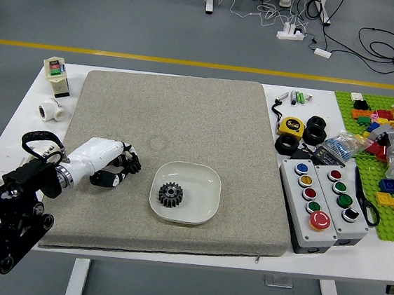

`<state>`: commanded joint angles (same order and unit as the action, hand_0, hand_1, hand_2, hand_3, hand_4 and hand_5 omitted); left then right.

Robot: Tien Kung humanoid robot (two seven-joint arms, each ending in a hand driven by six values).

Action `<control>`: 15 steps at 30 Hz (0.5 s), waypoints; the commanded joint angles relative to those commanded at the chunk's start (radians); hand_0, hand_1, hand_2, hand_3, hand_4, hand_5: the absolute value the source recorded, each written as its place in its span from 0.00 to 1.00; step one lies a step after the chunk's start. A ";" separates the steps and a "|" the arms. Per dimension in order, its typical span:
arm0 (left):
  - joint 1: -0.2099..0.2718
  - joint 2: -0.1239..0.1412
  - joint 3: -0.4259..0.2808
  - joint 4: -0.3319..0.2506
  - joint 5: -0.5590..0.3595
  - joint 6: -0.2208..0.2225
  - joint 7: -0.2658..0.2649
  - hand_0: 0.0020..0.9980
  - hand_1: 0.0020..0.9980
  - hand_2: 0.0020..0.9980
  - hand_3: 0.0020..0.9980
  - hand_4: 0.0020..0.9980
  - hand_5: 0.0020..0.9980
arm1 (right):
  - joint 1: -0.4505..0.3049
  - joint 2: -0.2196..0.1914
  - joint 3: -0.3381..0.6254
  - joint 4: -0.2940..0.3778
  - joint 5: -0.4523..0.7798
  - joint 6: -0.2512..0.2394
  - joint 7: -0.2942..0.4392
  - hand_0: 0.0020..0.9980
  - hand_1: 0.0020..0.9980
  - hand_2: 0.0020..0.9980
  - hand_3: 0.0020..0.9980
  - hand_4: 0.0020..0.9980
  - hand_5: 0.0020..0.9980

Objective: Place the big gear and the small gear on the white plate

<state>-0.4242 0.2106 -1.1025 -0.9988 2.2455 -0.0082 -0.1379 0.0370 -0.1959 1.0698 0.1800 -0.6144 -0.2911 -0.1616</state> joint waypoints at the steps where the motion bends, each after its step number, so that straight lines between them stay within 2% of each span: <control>1: 0.001 0.000 -0.006 -0.004 -0.008 0.003 0.004 0.30 0.42 0.48 0.57 0.27 0.00 | -0.001 0.000 -0.001 0.000 0.001 0.000 0.000 0.61 0.61 0.70 0.57 0.77 0.74; 15: -0.001 0.000 -0.030 -0.064 -0.043 0.011 0.011 0.29 0.42 0.48 0.57 0.28 0.00 | -0.001 -0.001 -0.005 0.000 0.008 -0.001 0.003 0.61 0.61 0.70 0.57 0.77 0.74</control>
<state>-0.4254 0.2108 -1.1323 -1.0630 2.2026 0.0031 -0.1271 0.0364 -0.1973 1.0647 0.1800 -0.6068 -0.2916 -0.1587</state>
